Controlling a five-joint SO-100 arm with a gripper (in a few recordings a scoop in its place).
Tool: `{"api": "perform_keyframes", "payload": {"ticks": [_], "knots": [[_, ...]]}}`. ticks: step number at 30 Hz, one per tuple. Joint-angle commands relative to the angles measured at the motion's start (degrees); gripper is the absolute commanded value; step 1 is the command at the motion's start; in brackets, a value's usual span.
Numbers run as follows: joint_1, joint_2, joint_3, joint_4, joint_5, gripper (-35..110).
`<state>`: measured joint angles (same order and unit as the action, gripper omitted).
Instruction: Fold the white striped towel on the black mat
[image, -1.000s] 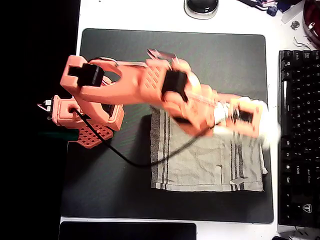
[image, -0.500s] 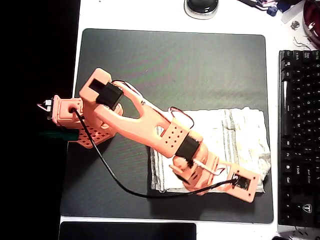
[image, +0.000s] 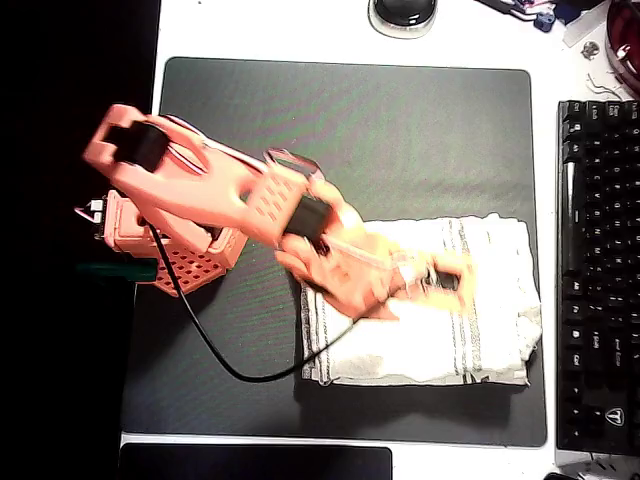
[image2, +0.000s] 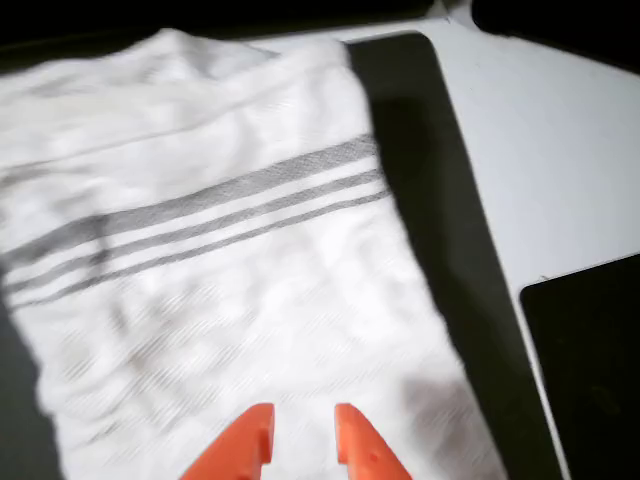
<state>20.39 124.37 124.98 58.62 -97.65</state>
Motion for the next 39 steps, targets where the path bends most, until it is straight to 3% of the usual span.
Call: {"api": "perform_keyframes", "payload": {"ticks": [1,14,20,31,39], "knots": [[-4.22,8.96,3.52,3.43,1.49,8],[-19.16,41.92,27.77,11.51,9.23,0],[-21.27,56.07,41.31,14.24,11.25,0],[-20.83,67.68,55.02,16.08,12.57,0],[-21.62,68.03,55.90,20.21,14.68,0]]}}
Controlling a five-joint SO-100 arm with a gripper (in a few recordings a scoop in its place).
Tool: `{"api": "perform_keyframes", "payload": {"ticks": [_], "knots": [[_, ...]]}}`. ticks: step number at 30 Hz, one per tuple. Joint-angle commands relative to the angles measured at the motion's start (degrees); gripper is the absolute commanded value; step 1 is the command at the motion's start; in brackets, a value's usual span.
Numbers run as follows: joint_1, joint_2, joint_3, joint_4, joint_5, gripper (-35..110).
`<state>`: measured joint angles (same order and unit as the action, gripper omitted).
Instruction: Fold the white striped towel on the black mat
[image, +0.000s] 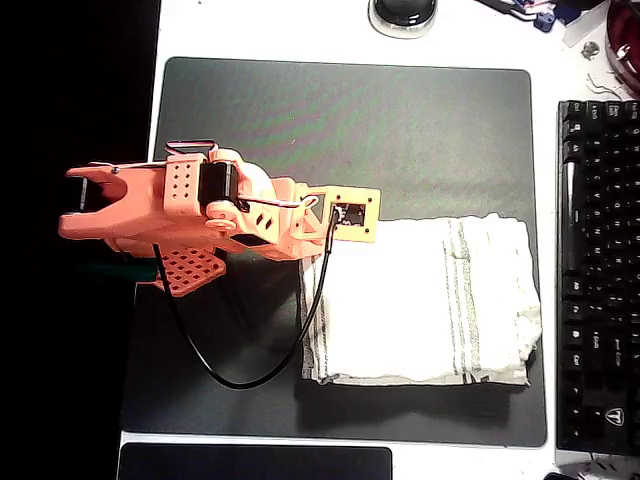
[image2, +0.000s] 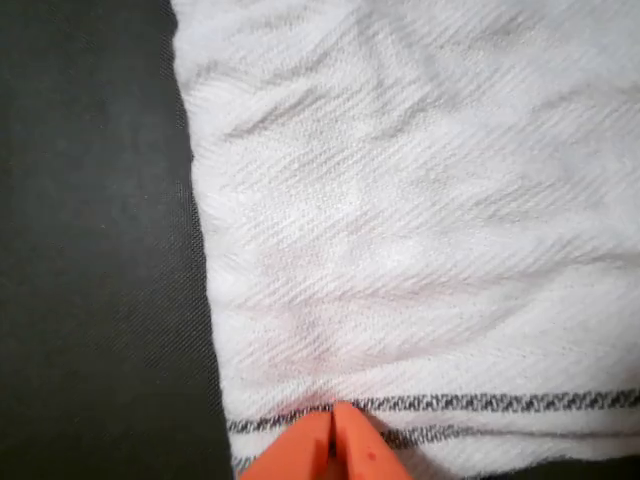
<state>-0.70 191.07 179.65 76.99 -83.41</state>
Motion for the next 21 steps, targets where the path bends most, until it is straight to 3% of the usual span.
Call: {"api": "perform_keyframes", "payload": {"ticks": [1,21], "knots": [[-0.53,1.41,1.23,1.76,0.44,0],[-0.44,1.41,1.23,1.85,-0.18,2]]}}
